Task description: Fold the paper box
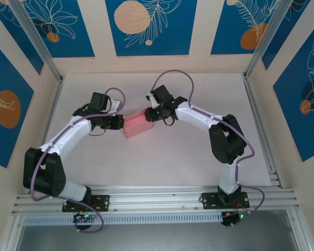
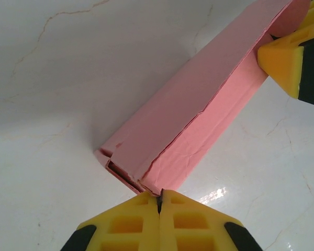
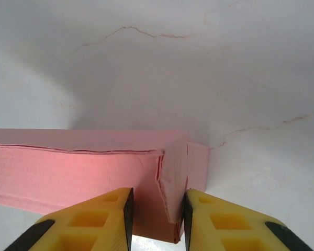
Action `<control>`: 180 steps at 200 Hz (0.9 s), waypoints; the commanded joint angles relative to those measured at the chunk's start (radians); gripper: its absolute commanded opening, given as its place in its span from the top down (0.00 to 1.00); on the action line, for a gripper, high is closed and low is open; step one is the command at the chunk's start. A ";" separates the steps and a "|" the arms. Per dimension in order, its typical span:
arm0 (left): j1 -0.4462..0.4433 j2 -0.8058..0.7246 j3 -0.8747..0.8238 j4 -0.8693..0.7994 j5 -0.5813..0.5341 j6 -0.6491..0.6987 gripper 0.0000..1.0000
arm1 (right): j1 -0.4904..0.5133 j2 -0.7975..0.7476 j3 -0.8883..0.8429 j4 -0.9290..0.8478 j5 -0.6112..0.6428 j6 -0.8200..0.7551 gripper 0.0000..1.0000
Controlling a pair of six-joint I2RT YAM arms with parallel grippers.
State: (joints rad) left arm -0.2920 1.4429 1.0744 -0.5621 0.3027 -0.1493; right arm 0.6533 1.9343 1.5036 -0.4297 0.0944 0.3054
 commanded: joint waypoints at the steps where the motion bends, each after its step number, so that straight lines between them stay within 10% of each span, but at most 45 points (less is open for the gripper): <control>1: -0.021 0.000 0.004 -0.052 -0.020 0.039 1.00 | 0.012 0.038 -0.010 -0.039 -0.018 -0.012 0.70; 180: 0.009 -0.032 0.033 -0.151 -0.066 0.120 1.00 | 0.011 0.037 -0.008 -0.041 -0.015 -0.014 0.73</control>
State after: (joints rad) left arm -0.2905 1.4281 1.0874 -0.6464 0.2489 -0.0563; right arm 0.6537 1.9343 1.5036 -0.4263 0.0895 0.3054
